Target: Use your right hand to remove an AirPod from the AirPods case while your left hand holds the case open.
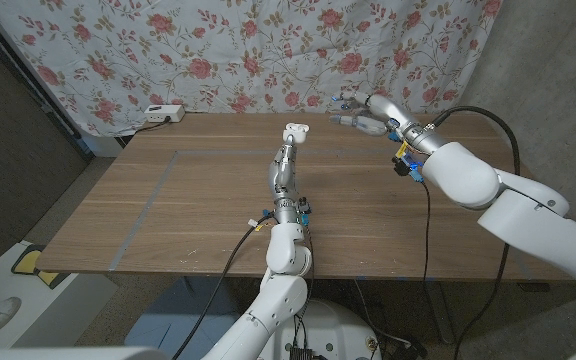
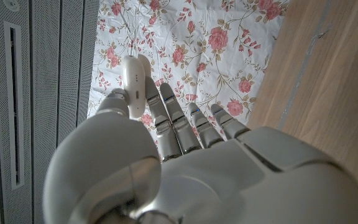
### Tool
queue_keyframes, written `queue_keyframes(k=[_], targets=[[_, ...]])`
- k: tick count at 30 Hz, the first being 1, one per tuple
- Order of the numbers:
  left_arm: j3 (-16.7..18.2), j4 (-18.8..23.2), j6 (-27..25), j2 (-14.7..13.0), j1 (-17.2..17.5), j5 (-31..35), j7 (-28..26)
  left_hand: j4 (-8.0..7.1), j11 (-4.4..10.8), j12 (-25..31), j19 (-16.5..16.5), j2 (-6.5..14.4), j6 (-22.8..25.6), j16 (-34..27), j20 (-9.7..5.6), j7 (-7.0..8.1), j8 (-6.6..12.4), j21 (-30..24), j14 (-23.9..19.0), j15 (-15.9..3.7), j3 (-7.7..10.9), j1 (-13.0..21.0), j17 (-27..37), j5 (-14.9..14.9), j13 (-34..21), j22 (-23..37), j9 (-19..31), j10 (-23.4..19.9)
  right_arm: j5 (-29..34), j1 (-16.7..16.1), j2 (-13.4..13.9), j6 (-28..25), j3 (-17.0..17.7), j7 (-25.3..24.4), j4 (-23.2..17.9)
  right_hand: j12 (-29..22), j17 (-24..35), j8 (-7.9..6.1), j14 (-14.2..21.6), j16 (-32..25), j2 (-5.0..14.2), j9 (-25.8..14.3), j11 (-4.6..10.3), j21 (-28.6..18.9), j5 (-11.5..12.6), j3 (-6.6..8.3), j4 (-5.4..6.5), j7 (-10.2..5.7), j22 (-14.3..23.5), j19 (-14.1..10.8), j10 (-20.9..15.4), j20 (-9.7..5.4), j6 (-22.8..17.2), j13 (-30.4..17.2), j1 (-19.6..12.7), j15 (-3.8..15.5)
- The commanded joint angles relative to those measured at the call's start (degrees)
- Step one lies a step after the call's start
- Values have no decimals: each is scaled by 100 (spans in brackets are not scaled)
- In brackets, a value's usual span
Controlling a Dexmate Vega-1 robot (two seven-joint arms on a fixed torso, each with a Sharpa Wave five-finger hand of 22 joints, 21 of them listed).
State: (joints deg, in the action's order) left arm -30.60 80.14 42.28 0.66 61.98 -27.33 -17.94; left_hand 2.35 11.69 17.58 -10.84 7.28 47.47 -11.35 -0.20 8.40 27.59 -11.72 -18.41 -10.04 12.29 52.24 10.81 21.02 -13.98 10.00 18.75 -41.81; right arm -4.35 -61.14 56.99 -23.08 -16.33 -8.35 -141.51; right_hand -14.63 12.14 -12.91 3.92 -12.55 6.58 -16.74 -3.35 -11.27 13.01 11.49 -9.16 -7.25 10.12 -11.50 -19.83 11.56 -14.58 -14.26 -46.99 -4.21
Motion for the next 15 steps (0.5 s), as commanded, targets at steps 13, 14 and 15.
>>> queue_keyframes(k=[13, 14, 15], targets=[[-30, -483, 209, -114, -272, -493, 891, -22, 91, -75, 54, -21, 230, 47, 15, 274, 11, 35, 218, -68, -52, 96, 13, 78, -39, 25, 250, -140, 160, 970, 21, -288, -599, 686, -137, -151, 13, 94, 206, -120, -8, 41, 73, -39, 23, 69, 29, 159, 18, -57, -374, -2, 234, -94, -111, 69], [-32, -475, 192, -105, -273, -551, 925, -24, 92, -78, 53, -21, 234, 46, 13, 278, 13, 35, 219, -71, -55, 95, 14, 79, -40, 25, 250, -140, 169, 1013, 0, -334, -636, 704, -139, -157, 13, 93, 217, -124, -8, 43, 79, -39, 23, 70, 29, 161, 18, -58, -390, -1, 234, -97, -112, 67], [-37, -499, 202, -124, -294, -598, 1015, -27, 93, -82, 54, -20, 235, 44, 15, 284, 12, 35, 220, -73, -57, 95, 14, 83, -40, 25, 247, -139, 186, 1054, -1, -358, -669, 730, -137, -172, 14, 92, 229, -130, -9, 47, 92, -39, 24, 71, 31, 163, 18, -58, -429, -1, 233, -103, -113, 80]])
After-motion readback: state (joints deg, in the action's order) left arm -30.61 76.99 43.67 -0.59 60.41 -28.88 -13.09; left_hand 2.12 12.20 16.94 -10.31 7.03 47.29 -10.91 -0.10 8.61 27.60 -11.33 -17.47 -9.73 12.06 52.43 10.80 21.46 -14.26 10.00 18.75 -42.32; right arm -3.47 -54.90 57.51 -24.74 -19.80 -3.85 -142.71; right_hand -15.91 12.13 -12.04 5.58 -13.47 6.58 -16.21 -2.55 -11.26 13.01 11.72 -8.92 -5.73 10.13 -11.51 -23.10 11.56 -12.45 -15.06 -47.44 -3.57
